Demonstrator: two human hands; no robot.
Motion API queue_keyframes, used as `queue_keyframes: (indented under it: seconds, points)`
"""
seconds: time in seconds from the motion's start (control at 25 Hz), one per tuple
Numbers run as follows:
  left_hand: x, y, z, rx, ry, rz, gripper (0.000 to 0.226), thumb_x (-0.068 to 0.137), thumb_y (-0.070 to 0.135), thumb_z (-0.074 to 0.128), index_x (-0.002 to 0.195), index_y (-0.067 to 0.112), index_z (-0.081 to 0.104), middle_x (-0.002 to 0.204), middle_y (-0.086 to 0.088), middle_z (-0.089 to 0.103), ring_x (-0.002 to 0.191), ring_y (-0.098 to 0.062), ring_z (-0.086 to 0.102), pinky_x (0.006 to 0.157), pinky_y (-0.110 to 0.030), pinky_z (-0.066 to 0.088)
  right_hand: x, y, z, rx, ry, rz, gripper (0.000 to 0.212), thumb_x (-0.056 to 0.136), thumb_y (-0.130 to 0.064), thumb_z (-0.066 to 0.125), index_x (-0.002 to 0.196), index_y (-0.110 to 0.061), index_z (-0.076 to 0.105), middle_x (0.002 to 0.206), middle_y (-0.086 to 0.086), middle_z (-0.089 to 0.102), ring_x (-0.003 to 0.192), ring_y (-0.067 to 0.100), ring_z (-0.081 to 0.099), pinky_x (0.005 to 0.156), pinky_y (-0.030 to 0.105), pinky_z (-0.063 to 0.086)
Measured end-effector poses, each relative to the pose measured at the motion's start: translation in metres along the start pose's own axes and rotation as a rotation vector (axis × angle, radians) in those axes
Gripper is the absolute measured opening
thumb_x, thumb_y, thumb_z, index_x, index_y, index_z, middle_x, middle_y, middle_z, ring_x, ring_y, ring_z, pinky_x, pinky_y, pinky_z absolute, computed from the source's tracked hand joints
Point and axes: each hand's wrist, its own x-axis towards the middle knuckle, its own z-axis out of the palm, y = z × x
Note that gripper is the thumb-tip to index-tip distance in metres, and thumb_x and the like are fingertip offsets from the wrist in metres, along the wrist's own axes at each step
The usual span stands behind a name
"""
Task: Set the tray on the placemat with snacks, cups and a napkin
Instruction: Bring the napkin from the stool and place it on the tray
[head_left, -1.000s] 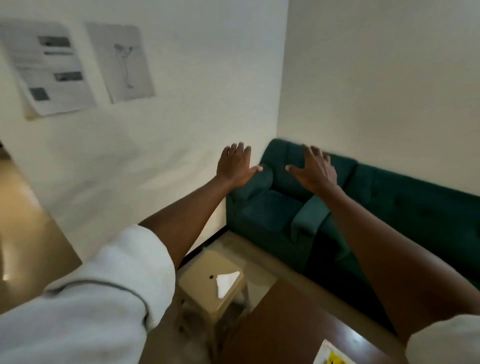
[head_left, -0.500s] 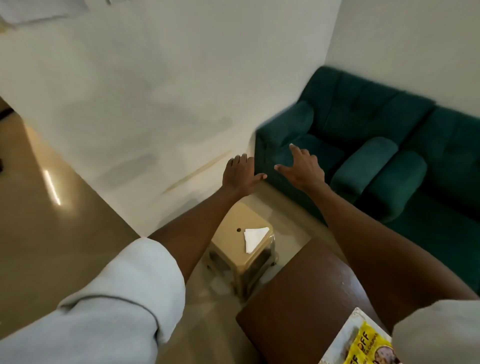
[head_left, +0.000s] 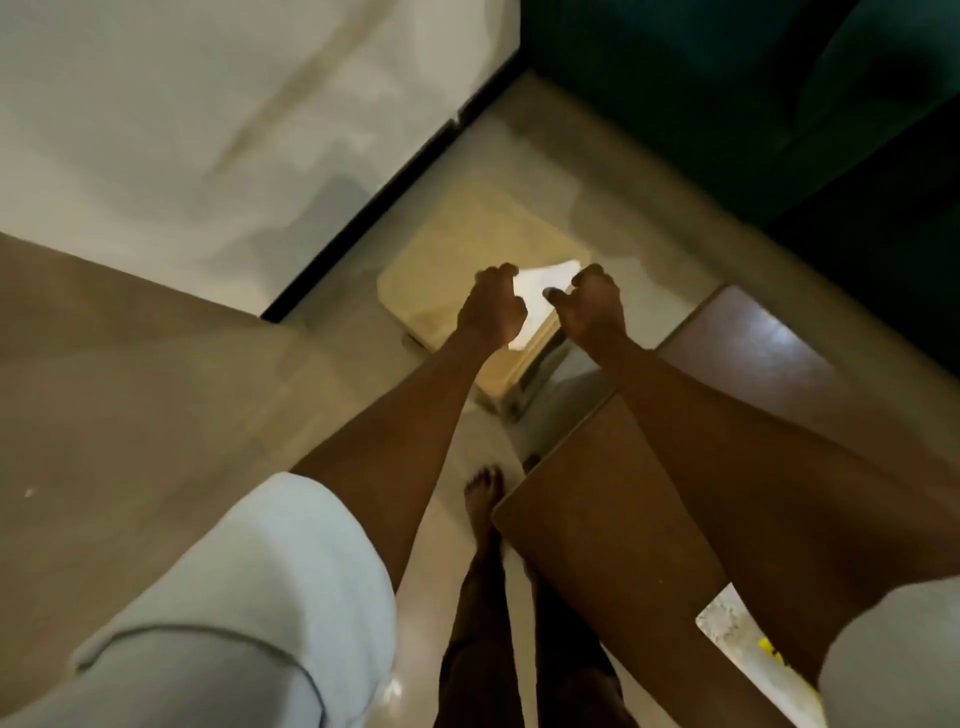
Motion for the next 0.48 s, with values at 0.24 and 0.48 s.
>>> queue_keyframes:
  seconds: [0.24, 0.48]
  points:
    - [0.034, -0.032, 0.061, 0.02, -0.119, 0.028, 0.054, 0.103, 0.013, 0.05, 0.155, 0.015, 0.039, 0.161, -0.016, 0.032, 0.145, -0.037, 0.042, 0.119, -0.044, 0.039, 0.026, 0.032, 0.057, 0.316, -0.078, 0.233, 0.069, 0.089, -0.032, 0.079, 0.14, 0.003, 0.048, 0.137, 0.019, 0.062, 0.124, 0.034, 0.062, 0.106, 0.045, 0.052]
    - [0.038, -0.022, 0.072, 0.134, -0.05, 0.042, 0.045, 0.1, 0.018, 0.055, 0.145, 0.015, 0.048, 0.149, -0.017, 0.041, 0.132, -0.035, 0.047, 0.106, -0.043, 0.048, 0.039, 0.033, 0.067, 0.444, 0.007, 0.344, 0.061, 0.089, -0.038, 0.079, 0.133, -0.002, 0.06, 0.118, 0.01, 0.071, 0.103, 0.029, 0.071, 0.098, 0.044, 0.059]
